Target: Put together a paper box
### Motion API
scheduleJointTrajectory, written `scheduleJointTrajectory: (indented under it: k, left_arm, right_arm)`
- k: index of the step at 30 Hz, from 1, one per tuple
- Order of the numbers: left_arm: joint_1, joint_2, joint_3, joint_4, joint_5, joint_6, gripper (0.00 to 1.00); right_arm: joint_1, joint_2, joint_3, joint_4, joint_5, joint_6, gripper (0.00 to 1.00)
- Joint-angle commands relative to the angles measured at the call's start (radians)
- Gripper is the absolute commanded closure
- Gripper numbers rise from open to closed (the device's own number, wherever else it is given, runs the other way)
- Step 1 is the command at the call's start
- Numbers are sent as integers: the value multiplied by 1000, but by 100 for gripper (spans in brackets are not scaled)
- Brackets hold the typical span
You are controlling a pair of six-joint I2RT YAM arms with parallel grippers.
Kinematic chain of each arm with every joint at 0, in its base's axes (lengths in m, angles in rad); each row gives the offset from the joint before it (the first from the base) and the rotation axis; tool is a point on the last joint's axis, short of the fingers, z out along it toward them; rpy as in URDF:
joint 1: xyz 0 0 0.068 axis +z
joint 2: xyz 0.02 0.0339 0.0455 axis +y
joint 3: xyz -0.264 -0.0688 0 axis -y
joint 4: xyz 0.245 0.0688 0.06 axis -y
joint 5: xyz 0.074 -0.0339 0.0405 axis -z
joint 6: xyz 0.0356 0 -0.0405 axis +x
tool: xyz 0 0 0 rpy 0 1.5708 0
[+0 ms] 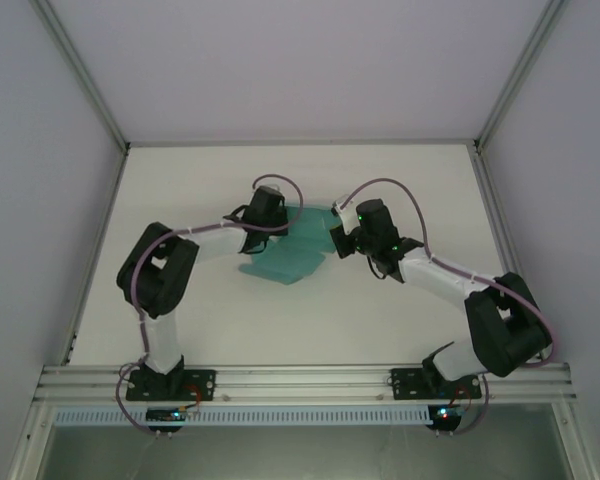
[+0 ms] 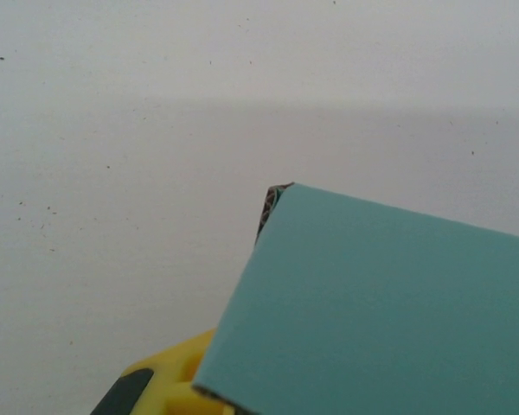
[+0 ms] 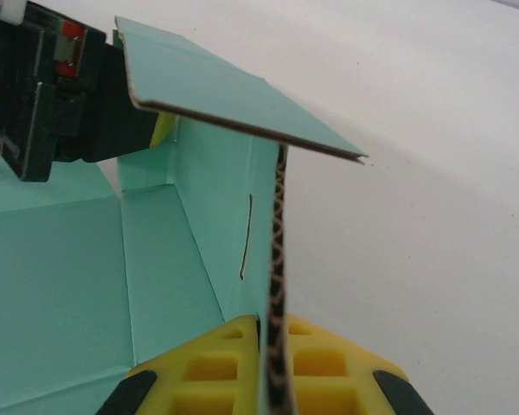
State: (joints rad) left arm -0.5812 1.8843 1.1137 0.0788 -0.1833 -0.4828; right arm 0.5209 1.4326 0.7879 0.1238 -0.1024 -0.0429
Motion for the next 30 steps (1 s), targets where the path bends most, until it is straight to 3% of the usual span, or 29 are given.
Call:
scheduleJointTrajectory:
  k: [1,3,5,8,17,30]
  left_arm:
    - [69,-43,-79,-32,-162,47,100]
    - [59,-84,-99,7,-123,40,100]
    - [47,-124,-104,12,-133,31,100]
    - [32,-175,-107,-8,-200,15,100]
    - [14,-230,-96,-96,-297,-10,100]
    - [3,-247,-112,-101,-290,-35,100]
  right_arm:
    - [-19,1,-3,-64,60,20,94]
    - [-21,2,6,-65,43,41,69]
    - [-25,-14,18,-70,27,57,32]
    - [-28,-68,12,-58,54,99,1]
    - [-86,-160,133,-130,183,252,1]
    - [-89,118,395,-228,55,250,1]
